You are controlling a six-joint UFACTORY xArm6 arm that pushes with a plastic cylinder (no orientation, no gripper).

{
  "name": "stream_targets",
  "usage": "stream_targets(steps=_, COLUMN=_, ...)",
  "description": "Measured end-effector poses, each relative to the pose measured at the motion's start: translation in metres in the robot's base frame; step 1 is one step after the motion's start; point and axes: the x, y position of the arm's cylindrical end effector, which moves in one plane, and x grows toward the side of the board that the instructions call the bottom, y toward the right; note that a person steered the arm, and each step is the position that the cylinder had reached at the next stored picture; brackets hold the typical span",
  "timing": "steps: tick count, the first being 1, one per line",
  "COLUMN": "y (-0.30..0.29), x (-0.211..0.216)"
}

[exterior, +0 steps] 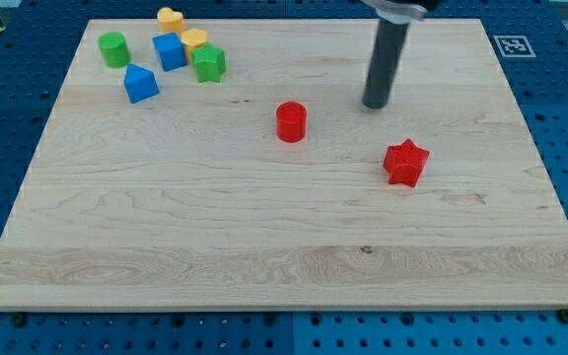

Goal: Move the green star above the red star

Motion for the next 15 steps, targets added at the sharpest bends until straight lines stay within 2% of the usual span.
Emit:
stream_targets(steps=1, y=-0.062, x=-0.015)
stream_targets(steps=4, y=-0.253, x=-0.021)
stream_targets(steps=5, y=-0.258, x=-0.062)
stream_targets(steps=7, y=-0.253, x=-0.066)
stream_targets(steps=10, y=-0.161, x=-0.054)
stream_targets(steps=12, y=-0.143, x=-0.029)
stream_targets(steps=14, y=-0.061, x=-0.030)
stream_targets(steps=15, y=-0.043, x=-0.044)
